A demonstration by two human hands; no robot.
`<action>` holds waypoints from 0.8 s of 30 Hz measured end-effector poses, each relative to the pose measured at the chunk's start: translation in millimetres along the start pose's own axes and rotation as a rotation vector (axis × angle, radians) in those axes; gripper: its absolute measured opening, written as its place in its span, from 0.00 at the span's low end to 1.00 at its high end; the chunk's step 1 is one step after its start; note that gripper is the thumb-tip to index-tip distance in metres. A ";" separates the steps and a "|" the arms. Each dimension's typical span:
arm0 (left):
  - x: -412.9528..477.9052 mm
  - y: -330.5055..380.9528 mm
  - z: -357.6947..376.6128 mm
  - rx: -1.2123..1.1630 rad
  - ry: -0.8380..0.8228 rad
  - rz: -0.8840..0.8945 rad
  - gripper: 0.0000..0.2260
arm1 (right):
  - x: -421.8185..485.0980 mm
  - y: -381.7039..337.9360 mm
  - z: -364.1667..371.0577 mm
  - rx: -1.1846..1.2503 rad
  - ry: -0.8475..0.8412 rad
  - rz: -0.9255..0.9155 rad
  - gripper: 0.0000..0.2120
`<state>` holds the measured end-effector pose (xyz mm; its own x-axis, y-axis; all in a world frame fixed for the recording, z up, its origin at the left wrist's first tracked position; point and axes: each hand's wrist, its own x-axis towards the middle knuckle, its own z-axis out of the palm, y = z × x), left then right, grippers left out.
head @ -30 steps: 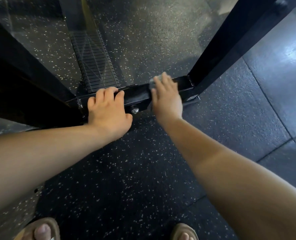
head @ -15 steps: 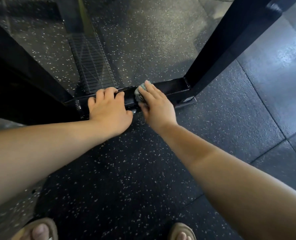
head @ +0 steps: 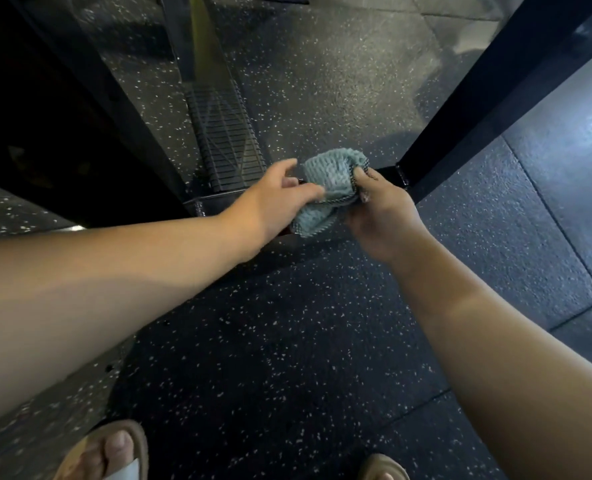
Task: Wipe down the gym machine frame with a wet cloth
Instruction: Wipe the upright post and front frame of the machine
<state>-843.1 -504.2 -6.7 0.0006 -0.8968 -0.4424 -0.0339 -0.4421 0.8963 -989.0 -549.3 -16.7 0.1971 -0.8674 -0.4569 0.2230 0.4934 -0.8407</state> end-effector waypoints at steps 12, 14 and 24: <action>6.7 3.6 -15.2 -0.286 0.003 -0.124 0.12 | -6.6 -25.7 -5.4 0.122 0.006 0.175 0.08; 6.3 4.5 -14.5 -0.260 0.014 -0.091 0.13 | -6.9 -26.6 -3.7 -0.007 -0.070 0.207 0.20; 10.3 -8.0 -10.8 -0.234 0.051 -0.356 0.05 | 6.9 -7.4 15.9 -1.013 0.222 -0.537 0.14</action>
<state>-832.1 -510.1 -18.1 0.0208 -0.6848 -0.7284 0.2046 -0.7103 0.6736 -974.1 -557.9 -8.9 0.1154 -0.9908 0.0714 -0.6568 -0.1300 -0.7427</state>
